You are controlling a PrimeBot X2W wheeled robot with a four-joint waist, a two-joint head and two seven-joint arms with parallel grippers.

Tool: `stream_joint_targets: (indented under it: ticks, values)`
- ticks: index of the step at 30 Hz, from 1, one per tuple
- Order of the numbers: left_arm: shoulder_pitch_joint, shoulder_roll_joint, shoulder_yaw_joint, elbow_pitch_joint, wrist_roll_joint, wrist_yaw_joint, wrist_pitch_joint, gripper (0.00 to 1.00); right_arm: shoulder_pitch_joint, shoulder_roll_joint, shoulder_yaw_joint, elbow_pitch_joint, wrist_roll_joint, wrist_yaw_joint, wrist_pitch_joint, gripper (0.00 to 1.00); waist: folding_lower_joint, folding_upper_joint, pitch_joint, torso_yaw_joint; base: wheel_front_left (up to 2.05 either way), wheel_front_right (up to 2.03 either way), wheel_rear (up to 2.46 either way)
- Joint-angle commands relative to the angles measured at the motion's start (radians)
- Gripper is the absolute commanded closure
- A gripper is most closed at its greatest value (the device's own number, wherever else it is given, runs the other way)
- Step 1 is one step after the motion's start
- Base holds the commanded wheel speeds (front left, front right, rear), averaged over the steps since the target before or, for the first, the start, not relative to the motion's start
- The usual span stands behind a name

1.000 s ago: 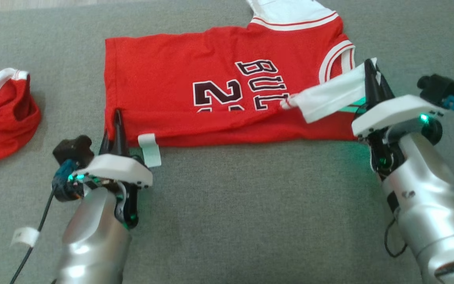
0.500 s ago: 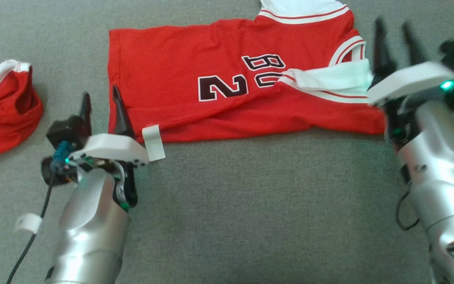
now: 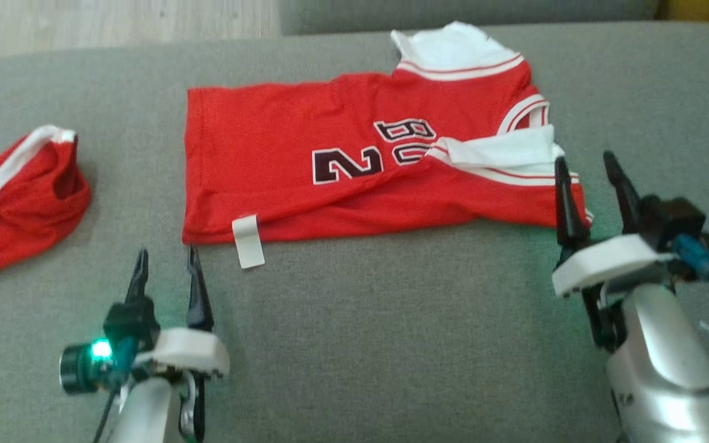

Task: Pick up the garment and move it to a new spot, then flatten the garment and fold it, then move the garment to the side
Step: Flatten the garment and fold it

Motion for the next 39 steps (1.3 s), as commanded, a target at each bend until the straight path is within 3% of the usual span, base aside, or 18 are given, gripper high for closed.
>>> stream_joint_targets:
  ticks: [1,8,19,23,26,39]
  values:
    - [0.012,0.023,0.037,-0.042,0.018,-0.007,-0.005,0.00,0.007,0.013,0.012,-0.042,-0.006,-0.001,-0.011,0.00,0.0002,-0.0001,-0.041,-0.007,0.00,0.00,0.00]
    - [0.138,0.022,0.034,-0.125,0.040,-0.025,-0.005,0.00,0.126,0.024,0.012,-0.030,0.005,-0.001,-0.011,0.00,0.0002,-0.0001,-0.122,-0.013,0.00,0.00,0.00]
    - [0.255,0.022,0.006,-0.194,0.008,-0.008,-0.005,0.00,0.212,0.026,0.040,-0.006,0.035,-0.001,-0.011,0.00,0.0002,-0.0001,-0.172,-0.025,0.00,0.00,0.00]
    - [0.250,0.022,0.003,-0.189,0.006,-0.007,-0.005,0.00,0.204,0.026,0.041,-0.003,0.029,-0.001,-0.011,0.00,0.0002,-0.0001,-0.169,-0.026,0.00,0.00,0.00]
    - [0.232,0.022,-0.006,-0.167,-0.003,-0.029,-0.005,0.00,0.190,0.026,0.043,-0.004,0.036,-0.001,-0.011,0.00,0.0002,-0.0001,-0.153,-0.027,0.00,0.00,0.00]
    - [0.017,0.022,0.024,-0.051,-0.001,-0.060,-0.005,0.00,0.088,0.026,0.051,-0.057,0.052,-0.001,-0.011,0.00,0.0002,-0.0001,0.019,-0.035,0.00,0.00,0.00]
